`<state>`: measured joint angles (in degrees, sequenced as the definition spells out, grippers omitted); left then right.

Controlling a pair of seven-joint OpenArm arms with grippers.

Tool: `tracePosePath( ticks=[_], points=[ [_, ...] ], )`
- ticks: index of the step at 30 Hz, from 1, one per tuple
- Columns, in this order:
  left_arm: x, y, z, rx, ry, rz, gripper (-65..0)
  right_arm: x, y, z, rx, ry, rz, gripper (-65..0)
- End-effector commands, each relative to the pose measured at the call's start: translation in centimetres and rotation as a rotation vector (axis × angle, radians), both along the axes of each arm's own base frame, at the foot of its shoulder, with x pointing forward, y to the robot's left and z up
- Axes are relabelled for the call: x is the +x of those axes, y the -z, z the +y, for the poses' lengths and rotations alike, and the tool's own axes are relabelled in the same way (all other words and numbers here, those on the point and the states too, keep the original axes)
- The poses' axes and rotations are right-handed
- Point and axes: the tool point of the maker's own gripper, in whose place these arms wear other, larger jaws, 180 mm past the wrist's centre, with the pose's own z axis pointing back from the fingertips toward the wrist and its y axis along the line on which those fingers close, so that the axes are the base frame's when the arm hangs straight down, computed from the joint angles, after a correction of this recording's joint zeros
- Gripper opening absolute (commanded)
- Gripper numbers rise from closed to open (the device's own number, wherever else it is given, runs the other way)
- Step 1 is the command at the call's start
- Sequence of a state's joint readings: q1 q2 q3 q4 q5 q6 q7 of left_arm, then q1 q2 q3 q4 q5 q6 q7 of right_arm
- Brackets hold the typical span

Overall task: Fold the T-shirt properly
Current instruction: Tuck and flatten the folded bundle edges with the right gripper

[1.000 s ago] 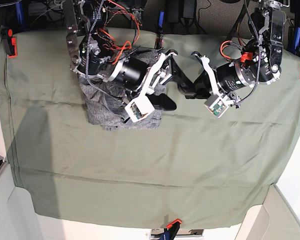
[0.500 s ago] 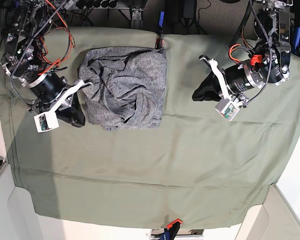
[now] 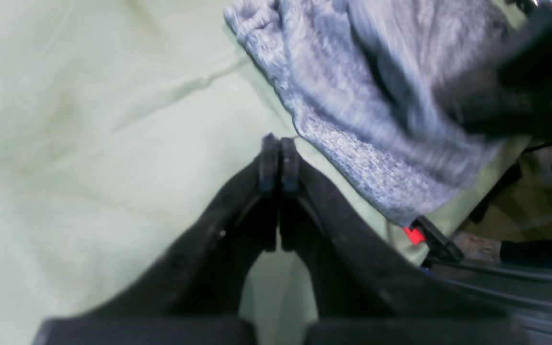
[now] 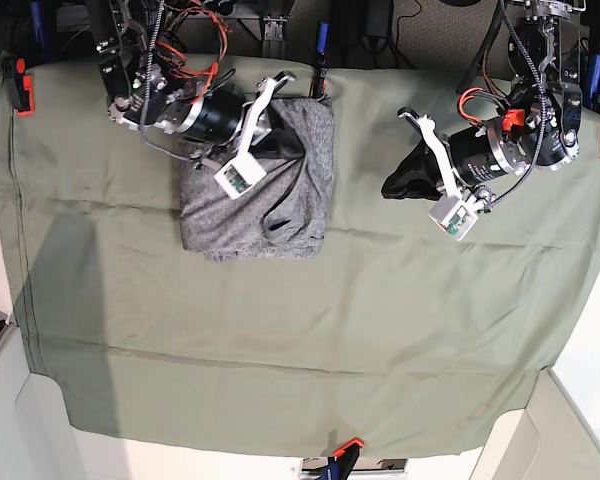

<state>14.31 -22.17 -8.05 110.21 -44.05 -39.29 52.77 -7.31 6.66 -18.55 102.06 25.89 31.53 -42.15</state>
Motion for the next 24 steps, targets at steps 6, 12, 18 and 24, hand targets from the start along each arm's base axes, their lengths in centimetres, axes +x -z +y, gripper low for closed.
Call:
tracePosePath(
  ticks=[6,12,18,24],
  points=[
    [1.2,-3.3,2.0,-0.102,-0.064,-0.070,-65.0,-1.8,-1.9,3.8,0.072,-0.095,-0.034,-65.0],
    [0.7,-3.7,2.2,-0.145,-0.063,-0.036,-65.0,0.5,-4.3,3.6,0.128,-0.020,-0.092,-65.0],
    [0.0,-3.3,1.9,-0.165,-0.061,-0.014,-65.0,2.4,-5.7,1.7,0.108,0.040,-0.158,-65.0],
    [-0.1,-3.3,1.9,-0.165,-0.061,-0.014,-65.0,2.5,-5.7,1.4,0.111,0.045,-0.140,-32.8]
  ],
)
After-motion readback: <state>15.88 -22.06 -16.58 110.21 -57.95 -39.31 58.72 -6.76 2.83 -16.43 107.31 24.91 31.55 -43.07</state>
